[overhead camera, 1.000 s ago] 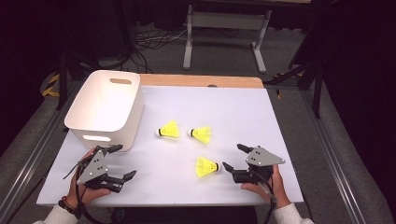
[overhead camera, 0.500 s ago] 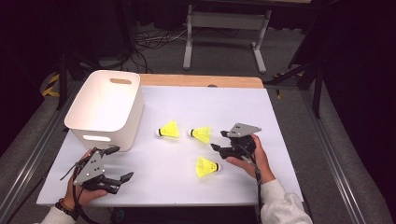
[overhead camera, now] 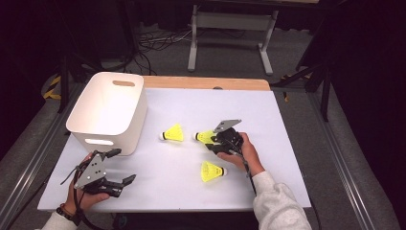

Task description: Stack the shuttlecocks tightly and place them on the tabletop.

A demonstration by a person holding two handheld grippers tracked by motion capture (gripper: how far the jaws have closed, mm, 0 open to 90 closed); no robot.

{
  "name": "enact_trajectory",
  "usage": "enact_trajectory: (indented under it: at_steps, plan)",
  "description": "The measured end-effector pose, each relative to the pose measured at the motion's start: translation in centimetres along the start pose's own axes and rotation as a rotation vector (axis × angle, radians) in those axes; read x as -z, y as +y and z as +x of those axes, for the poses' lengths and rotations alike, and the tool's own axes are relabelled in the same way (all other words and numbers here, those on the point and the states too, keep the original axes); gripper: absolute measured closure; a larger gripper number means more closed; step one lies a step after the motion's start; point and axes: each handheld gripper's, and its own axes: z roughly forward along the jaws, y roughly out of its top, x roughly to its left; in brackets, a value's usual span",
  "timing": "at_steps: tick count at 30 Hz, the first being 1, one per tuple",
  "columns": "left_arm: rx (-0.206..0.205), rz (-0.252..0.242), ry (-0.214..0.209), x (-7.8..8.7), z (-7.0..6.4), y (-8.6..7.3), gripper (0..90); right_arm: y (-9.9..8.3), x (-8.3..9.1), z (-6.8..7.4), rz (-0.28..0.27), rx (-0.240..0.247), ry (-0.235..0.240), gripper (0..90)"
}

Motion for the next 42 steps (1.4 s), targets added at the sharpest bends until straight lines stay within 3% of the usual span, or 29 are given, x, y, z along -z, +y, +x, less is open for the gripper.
enact_trajectory:
  at_steps: [2, 6, 11, 16, 19, 28, 42]
  plan:
    - [0.002, 0.002, 0.000, 0.0, 0.1, 0.0, 5.3, 0.2, -0.3, -0.3, 0.023, -0.014, 0.005, 74.7]
    - [0.011, -0.003, -0.002, 0.1, 0.2, -0.1, 5.4, 0.4, -0.3, -0.7, 0.009, -0.023, 0.032, 88.8]
    - [0.014, -0.013, -0.002, 0.2, 0.2, 0.0, 5.6, 0.9, -0.3, -0.5, 0.017, 0.011, 0.025, 90.0]
    - [0.016, -0.016, -0.001, 0.2, 0.2, 0.0, 5.9, 1.9, 0.2, -0.7, -0.050, 0.037, 0.035, 90.0]
    - [0.016, -0.021, 0.001, 0.4, 0.3, 0.0, 6.0, 2.5, 0.2, -0.4, -0.056, 0.070, 0.061, 90.0]
    - [0.023, -0.030, -0.003, 0.6, 0.3, 0.0, 6.5, 4.3, -1.0, 0.7, -0.056, 0.125, 0.128, 90.0]
    - [0.027, -0.034, -0.012, 0.7, 0.5, -0.1, 7.4, 4.9, -2.7, 1.8, -0.015, 0.172, 0.204, 90.0]
